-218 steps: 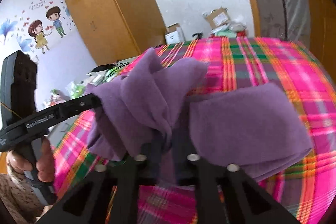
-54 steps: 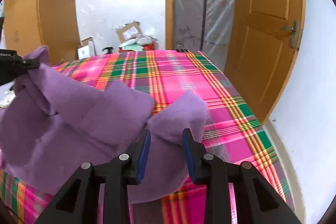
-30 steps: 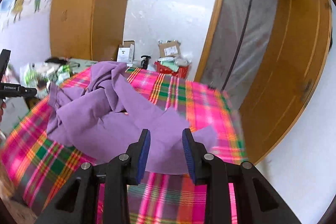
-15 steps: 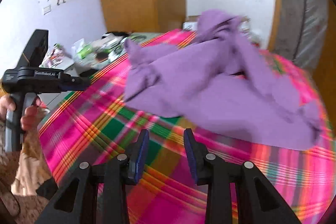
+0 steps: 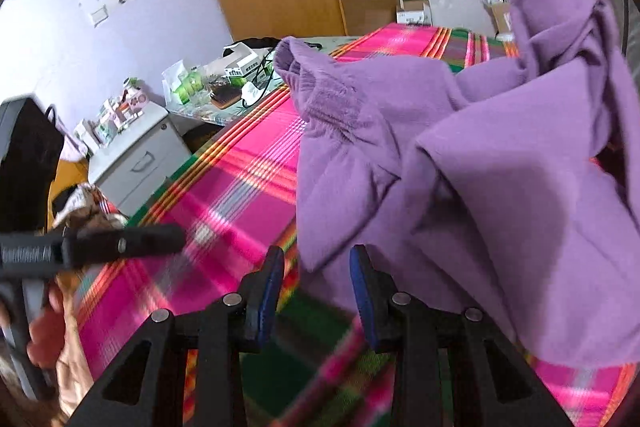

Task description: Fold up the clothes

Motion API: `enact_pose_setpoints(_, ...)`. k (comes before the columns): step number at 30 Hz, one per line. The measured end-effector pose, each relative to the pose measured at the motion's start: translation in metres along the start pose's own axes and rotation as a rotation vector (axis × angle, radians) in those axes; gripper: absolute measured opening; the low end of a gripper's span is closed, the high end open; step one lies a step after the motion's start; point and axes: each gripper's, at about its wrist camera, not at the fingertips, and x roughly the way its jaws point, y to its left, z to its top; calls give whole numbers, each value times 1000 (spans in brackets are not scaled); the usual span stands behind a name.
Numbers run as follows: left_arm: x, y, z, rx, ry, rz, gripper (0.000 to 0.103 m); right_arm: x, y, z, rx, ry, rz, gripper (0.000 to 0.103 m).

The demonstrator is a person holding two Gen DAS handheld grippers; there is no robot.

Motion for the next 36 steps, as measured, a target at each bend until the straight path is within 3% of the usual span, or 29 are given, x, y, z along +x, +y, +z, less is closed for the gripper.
enact_pose_setpoints(2, 2, 0, 2, -1, 2, 1, 33, 5, -4, 7, 23, -9, 18, 31)
enact_pose_setpoints(4, 4, 2, 4, -9, 2, -5, 33, 8, -5, 10, 23, -28, 21, 4)
enact_pose_setpoints(14, 2, 5, 8, -28, -13, -20, 33, -21, 43, -8, -286, -121, 26, 2)
enact_pose_setpoints(19, -3, 4, 10, -26, -27, -18, 33, -24, 60, -22, -408, -96, -10, 3)
enact_pose_setpoints(26, -6, -18, 12, 66, -47, 29, 33, -43, 41, -40, -344, -46, 57, 3)
enact_pose_setpoints(29, -1, -38, 13, 151, -52, 52, 34, -55, 31, -48, -320, -48, 25, 4)
enact_pose_setpoints(31, 4, -52, 12, 208, -49, 55, 46, -66, 21, -53, -289, -61, -2, 4)
enact_pose_setpoints(36, 18, -86, 4, 359, -57, 119, 46, -83, -9, -57, -182, -79, -76, 14)
